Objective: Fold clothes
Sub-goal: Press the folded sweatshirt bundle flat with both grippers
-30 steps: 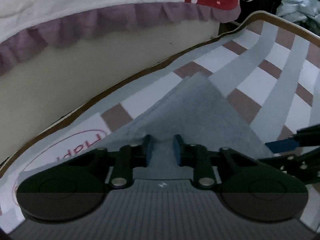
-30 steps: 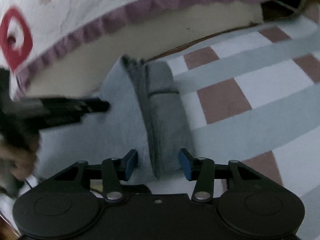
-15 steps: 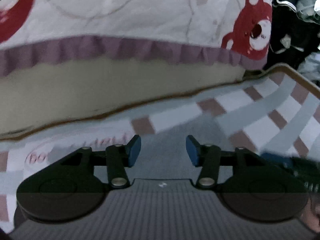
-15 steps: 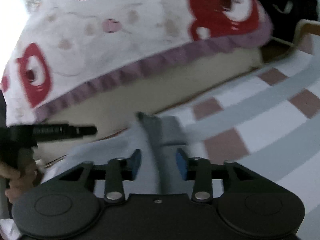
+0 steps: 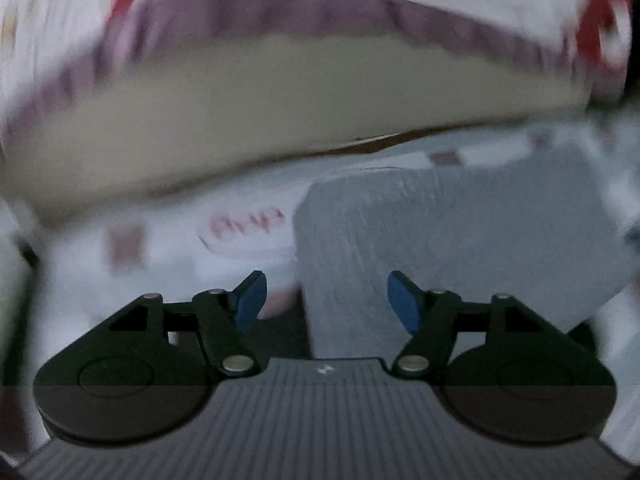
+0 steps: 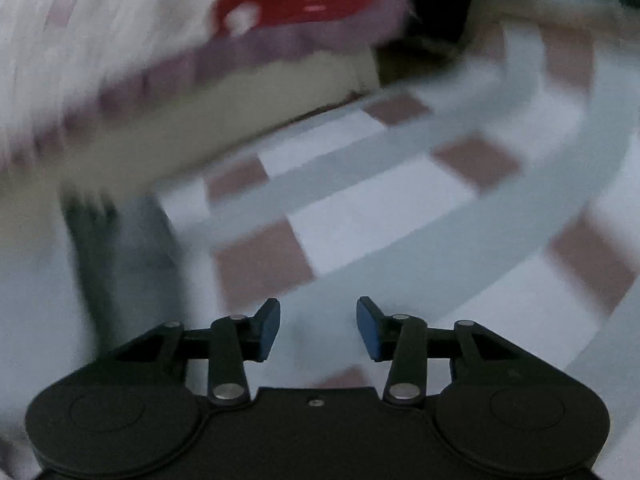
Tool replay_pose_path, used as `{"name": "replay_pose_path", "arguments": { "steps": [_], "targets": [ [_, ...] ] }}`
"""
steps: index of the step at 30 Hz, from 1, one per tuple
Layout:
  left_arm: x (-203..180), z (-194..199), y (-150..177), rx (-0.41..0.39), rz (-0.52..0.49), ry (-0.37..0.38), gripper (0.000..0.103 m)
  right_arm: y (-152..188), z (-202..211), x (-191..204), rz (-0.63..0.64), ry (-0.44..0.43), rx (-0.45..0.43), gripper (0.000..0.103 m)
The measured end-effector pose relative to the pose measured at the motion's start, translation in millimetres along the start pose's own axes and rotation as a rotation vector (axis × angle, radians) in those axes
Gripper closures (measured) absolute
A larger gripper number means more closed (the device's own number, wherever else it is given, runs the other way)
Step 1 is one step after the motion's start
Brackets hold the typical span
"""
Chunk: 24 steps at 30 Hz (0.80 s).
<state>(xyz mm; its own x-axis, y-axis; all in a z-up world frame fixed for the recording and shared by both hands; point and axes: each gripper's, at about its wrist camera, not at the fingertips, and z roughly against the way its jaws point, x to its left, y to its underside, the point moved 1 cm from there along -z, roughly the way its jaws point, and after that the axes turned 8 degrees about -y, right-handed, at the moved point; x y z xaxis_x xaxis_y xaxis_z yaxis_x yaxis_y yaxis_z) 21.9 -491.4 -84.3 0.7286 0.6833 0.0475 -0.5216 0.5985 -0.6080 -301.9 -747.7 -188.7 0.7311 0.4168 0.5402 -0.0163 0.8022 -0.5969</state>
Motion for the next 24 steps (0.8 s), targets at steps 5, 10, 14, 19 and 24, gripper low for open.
{"name": "replay_pose_path", "arguments": {
  "steps": [5,10,14,19,24],
  "targets": [
    [42.1,-25.7,22.5,0.085,0.196,0.205,0.036,5.4,4.4,5.3,-0.173,-0.223,0.058,0.039],
    [51.1,-28.7,45.1,0.028,0.176,0.243,0.030,50.4,7.4,8.7,-0.335,-0.354,0.040,0.029],
    [59.4,-40.2,42.8,0.042,0.234,0.272,0.025,56.2,-3.9,20.2,-0.321,-0.425,0.072,0.028],
    [56.6,-55.0,32.2,0.048,0.224,0.295,0.024,61.2,-6.1,23.2,-0.367,-0.562,0.108,0.028],
    [52.9,-84.4,21.9,0.100,0.293,0.361,0.014,61.3,-10.4,34.4,-0.282,-0.484,0.169,0.028]
  ]
}}
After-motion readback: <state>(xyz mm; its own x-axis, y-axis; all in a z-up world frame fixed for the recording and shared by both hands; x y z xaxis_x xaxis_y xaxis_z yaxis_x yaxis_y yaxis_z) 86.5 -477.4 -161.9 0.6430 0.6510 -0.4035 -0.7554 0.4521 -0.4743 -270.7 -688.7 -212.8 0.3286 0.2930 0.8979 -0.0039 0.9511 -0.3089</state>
